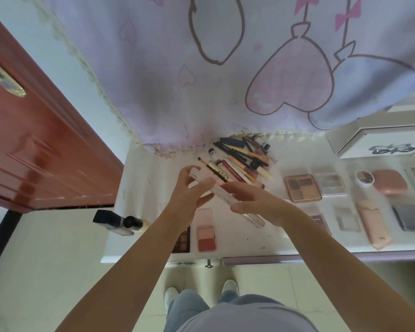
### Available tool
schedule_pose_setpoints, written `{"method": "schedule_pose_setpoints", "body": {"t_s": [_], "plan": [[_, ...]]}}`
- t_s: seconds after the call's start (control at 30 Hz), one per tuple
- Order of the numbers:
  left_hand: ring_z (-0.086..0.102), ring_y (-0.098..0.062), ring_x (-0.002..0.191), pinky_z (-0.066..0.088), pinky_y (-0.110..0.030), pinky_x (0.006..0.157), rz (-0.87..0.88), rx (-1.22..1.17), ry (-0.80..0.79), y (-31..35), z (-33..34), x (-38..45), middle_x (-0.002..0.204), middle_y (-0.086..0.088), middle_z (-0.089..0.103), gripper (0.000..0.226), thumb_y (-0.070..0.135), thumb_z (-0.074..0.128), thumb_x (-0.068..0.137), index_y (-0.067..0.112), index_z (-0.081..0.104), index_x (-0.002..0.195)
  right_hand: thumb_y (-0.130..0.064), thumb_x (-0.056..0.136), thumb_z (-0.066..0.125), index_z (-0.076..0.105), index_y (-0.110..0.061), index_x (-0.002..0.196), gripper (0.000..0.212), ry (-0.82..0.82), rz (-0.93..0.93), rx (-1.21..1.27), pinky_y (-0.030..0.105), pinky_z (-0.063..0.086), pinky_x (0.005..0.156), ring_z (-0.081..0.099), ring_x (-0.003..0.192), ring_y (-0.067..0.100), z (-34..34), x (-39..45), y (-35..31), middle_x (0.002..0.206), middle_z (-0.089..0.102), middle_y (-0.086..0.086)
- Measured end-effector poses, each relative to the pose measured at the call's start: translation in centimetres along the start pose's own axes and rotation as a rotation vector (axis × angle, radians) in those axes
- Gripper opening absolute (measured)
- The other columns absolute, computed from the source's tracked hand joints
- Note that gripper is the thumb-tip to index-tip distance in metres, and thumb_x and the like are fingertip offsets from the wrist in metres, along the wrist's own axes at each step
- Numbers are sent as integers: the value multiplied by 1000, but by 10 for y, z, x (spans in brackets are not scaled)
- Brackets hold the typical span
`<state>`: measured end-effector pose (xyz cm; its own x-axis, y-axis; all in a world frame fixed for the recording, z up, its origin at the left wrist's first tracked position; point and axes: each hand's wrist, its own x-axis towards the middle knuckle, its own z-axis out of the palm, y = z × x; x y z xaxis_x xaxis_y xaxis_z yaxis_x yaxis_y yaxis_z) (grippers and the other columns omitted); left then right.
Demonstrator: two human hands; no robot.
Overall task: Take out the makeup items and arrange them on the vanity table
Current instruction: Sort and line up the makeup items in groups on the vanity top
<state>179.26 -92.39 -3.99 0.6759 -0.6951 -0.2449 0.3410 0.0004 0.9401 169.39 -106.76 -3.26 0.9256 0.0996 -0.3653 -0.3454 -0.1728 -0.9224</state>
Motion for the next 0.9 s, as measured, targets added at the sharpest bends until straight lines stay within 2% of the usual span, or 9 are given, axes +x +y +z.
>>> {"method": "schedule_pose_setpoints", "body": {"t_s": [0.1,0.2,0.33,0.4,0.5,0.57,0.7,0.8,0.9], "plan": [[64,-8,75,47,-43,95,4,-2,9,3,-4,-5,78,7,55,24,13,57,80,24,43,96,-57,46,60,37,-21,131,96,-55,-2,7,18,44,88,46,118,16,3,6,-4,132,45,-2],[65,-4,70,52,-38,88,26,-16,-5,4,-11,-7,79,4,54,28,9,59,80,24,44,98,-65,39,68,34,-24,129,105,-105,8,30,12,43,85,44,120,16,6,13,-4,123,46,-13],[65,-11,76,56,-28,67,78,-249,-47,8,-17,-12,84,2,61,52,30,61,56,24,47,105,-27,78,62,36,-11,133,63,33,63,269,36,46,94,57,97,17,5,20,5,106,58,2],[67,-13,84,56,-29,70,108,-324,12,8,-16,-11,87,4,68,42,26,60,66,23,49,106,-11,85,53,47,-12,123,38,115,47,417,31,52,80,63,89,15,5,21,8,99,62,0],[59,-24,99,51,-37,85,32,-19,241,5,-14,-10,101,-3,63,14,21,43,94,19,52,105,-1,90,43,55,-17,107,26,282,-53,546,30,56,71,67,84,14,8,25,6,92,69,-4],[57,-25,87,50,-37,81,-24,230,259,0,-12,-14,93,-7,61,17,21,39,96,18,54,103,-1,93,36,52,-19,107,27,403,-118,570,32,54,77,63,88,15,8,29,2,97,65,-3],[59,-5,52,52,-18,55,-39,228,193,1,-8,-17,84,-5,59,32,15,44,94,6,45,125,0,94,34,46,-12,108,22,449,-133,640,27,53,67,61,82,12,-1,31,-11,97,59,1],[48,-3,44,45,-15,47,-1,145,128,14,-16,-14,74,-2,54,22,13,39,96,14,57,108,2,92,37,46,-4,106,17,444,-148,672,17,48,44,64,61,7,-14,27,-21,90,57,8],[46,-4,45,41,-15,43,10,121,77,27,-28,-10,68,3,57,28,12,38,96,25,63,94,0,90,41,45,-7,115,26,435,-174,762,23,54,54,63,69,16,-32,22,-26,91,61,9]]}}
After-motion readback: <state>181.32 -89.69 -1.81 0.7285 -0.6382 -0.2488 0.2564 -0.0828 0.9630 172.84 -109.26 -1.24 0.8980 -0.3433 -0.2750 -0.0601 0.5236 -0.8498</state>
